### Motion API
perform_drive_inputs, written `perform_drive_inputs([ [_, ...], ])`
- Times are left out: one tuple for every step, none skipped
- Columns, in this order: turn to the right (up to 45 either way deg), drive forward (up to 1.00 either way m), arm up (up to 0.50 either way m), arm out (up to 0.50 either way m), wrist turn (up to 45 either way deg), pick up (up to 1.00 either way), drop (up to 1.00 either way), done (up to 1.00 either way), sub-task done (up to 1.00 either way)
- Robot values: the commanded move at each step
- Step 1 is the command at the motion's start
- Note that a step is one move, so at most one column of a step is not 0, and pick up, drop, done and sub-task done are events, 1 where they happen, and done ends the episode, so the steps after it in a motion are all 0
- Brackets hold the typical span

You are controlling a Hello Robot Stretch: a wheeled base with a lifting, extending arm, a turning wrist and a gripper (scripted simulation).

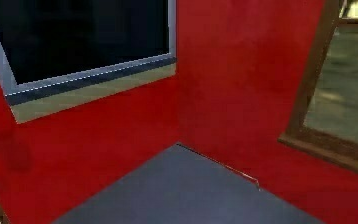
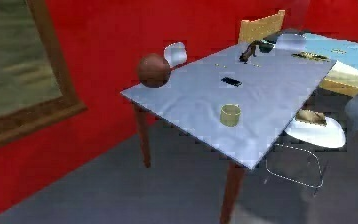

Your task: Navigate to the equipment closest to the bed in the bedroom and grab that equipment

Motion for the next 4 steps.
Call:
perform_drive_inputs([
  [45.0,0.00,0.00,0.00,0.0,0.00,0.00,0.00,0.00],
  [45.0,0.00,0.00,0.00,0.0,0.00,0.00,0.00,0.00],
  [45.0,0.00,0.00,0.00,0.0,0.00,0.00,0.00,0.00],
  [6.0,0.00,0.00,0.00,0.0,0.00,0.00,0.00,0.00],
])
